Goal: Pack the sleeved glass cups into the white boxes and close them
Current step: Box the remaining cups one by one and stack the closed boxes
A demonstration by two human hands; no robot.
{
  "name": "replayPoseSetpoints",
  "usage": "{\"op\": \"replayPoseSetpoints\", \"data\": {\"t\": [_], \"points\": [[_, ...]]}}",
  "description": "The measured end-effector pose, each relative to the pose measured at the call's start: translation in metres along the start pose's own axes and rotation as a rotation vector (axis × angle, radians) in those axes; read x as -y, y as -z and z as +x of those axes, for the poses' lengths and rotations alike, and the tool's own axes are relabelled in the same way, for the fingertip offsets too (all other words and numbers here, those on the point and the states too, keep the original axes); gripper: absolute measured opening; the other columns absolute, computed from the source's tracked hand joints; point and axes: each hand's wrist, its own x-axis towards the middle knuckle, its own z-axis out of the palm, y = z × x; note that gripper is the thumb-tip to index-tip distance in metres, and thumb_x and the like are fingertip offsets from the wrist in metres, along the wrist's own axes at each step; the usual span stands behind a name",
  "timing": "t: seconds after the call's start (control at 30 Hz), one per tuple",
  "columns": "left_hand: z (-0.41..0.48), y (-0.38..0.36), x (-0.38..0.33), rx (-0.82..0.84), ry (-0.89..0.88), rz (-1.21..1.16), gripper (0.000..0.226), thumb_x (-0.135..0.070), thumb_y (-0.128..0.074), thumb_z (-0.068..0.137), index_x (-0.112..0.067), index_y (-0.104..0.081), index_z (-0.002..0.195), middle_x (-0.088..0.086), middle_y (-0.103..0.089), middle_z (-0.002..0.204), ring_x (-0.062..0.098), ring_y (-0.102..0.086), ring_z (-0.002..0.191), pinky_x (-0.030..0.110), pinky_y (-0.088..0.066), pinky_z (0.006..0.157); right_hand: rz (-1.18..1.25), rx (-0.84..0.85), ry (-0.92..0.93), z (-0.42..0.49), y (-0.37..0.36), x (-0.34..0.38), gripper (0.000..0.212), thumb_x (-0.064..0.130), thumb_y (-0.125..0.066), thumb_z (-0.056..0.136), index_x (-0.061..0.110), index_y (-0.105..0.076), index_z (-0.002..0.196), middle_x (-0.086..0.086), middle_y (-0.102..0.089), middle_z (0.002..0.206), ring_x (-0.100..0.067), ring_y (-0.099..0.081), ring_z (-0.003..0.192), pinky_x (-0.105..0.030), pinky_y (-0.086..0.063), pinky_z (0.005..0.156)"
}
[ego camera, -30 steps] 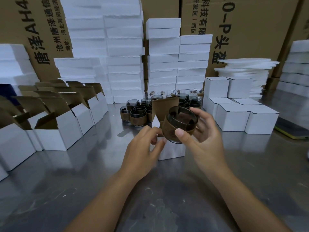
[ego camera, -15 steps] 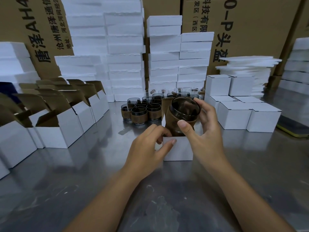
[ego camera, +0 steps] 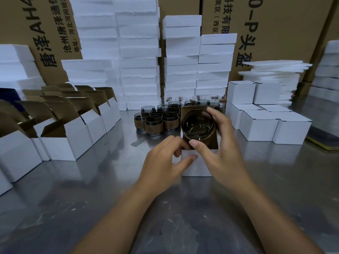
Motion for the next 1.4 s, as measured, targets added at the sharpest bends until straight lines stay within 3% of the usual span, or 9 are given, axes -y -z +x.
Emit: {"op": "replayPoseSetpoints", "data": {"t": [0.17, 0.33, 0.5, 0.67, 0.83, 1.03, 1.17, 1.23, 1.4], "points": [[0.001, 0.002, 0.002, 0.021, 0.002, -0.033, 0.017, -0.040, -0.060, 0.083, -0.025, -0.053, 0.086, -0.007, -0.052, 0.077, 0.008, -0.049, 0.070, 0.031, -0.045, 0.059, -0.138, 0.063, 0.036, 0.001, 0.005, -0.004, 0.038, 0.033, -0.059, 0.084, 0.043, -0.041, 0.116, 0.029, -0.037, 0.125, 0.003, -0.039, 0.125, -0.015, -0.034, 0.100], [0.000, 0.002, 0.003, 0.041, 0.025, -0.061, 0.017, -0.041, -0.059, 0.083, -0.024, -0.056, 0.086, -0.007, -0.054, 0.078, 0.009, -0.051, 0.073, 0.032, -0.044, 0.063, -0.207, 0.111, -0.001, -0.001, 0.008, -0.007, 0.025, 0.032, -0.058, 0.084, 0.040, -0.042, 0.102, 0.029, -0.039, 0.117, -0.013, -0.040, 0.128, -0.037, -0.040, 0.098], [0.001, 0.002, 0.002, 0.043, 0.034, -0.044, 0.021, -0.041, -0.057, 0.083, -0.021, -0.058, 0.088, -0.005, -0.055, 0.080, 0.010, -0.050, 0.073, 0.038, -0.046, 0.062, -0.157, 0.133, -0.073, 0.001, 0.010, -0.001, 0.026, 0.022, -0.065, 0.083, 0.039, -0.045, 0.083, 0.008, -0.046, 0.116, -0.010, -0.043, 0.123, -0.028, -0.037, 0.094], [0.000, 0.004, 0.000, 0.014, 0.060, -0.009, 0.017, -0.034, -0.063, 0.082, -0.019, -0.058, 0.087, -0.005, -0.054, 0.079, 0.010, -0.050, 0.071, 0.037, -0.048, 0.061, -0.173, 0.150, -0.120, 0.000, 0.013, 0.000, 0.015, 0.015, -0.069, 0.083, 0.026, -0.060, 0.087, 0.013, -0.040, 0.134, 0.003, -0.031, 0.132, -0.001, -0.022, 0.098], [0.000, 0.004, -0.001, 0.005, 0.051, 0.009, 0.015, -0.031, -0.066, 0.082, -0.019, -0.058, 0.086, -0.005, -0.054, 0.079, 0.010, -0.050, 0.070, 0.036, -0.048, 0.059, -0.169, 0.157, -0.168, -0.002, 0.014, -0.002, 0.012, 0.014, -0.065, 0.086, 0.024, -0.059, 0.085, 0.015, -0.036, 0.137, 0.011, -0.026, 0.130, 0.004, -0.019, 0.093], [0.000, 0.003, 0.000, 0.012, 0.033, 0.020, 0.015, -0.029, -0.068, 0.083, -0.019, -0.058, 0.088, -0.004, -0.054, 0.079, 0.009, -0.049, 0.070, 0.034, -0.048, 0.059, -0.275, 0.231, -0.136, -0.004, 0.012, -0.008, 0.010, 0.020, -0.054, 0.093, 0.027, -0.053, 0.086, 0.011, -0.030, 0.143, -0.007, -0.022, 0.139, -0.038, -0.029, 0.106], [0.000, 0.003, 0.001, 0.015, 0.037, 0.008, 0.015, -0.032, -0.066, 0.083, -0.021, -0.058, 0.089, -0.005, -0.054, 0.080, 0.009, -0.049, 0.072, 0.035, -0.048, 0.060, -0.378, 0.275, -0.105, -0.005, 0.013, -0.010, 0.013, 0.028, -0.046, 0.096, 0.033, -0.049, 0.085, 0.010, -0.030, 0.145, -0.009, -0.025, 0.137, -0.042, -0.032, 0.103], [0.000, 0.003, 0.001, 0.017, 0.046, -0.009, 0.015, -0.034, -0.065, 0.083, -0.025, -0.057, 0.092, -0.006, -0.054, 0.081, 0.009, -0.050, 0.073, 0.035, -0.049, 0.062, -0.373, 0.250, -0.096, -0.005, 0.011, -0.009, 0.011, 0.027, -0.047, 0.096, 0.033, -0.051, 0.087, 0.011, -0.034, 0.141, -0.007, -0.028, 0.135, -0.038, -0.032, 0.103], [0.004, 0.007, -0.005, -0.068, 0.194, -0.240, 0.025, -0.037, -0.059, 0.085, -0.047, -0.047, 0.106, -0.011, -0.055, 0.077, 0.007, -0.055, 0.079, 0.012, -0.043, 0.069, -0.102, -0.109, -0.202, -0.002, 0.003, -0.002, 0.016, 0.023, -0.046, 0.093, 0.031, -0.049, 0.106, 0.017, -0.050, 0.116, 0.007, -0.045, 0.114, 0.000, -0.027, 0.089]]}}
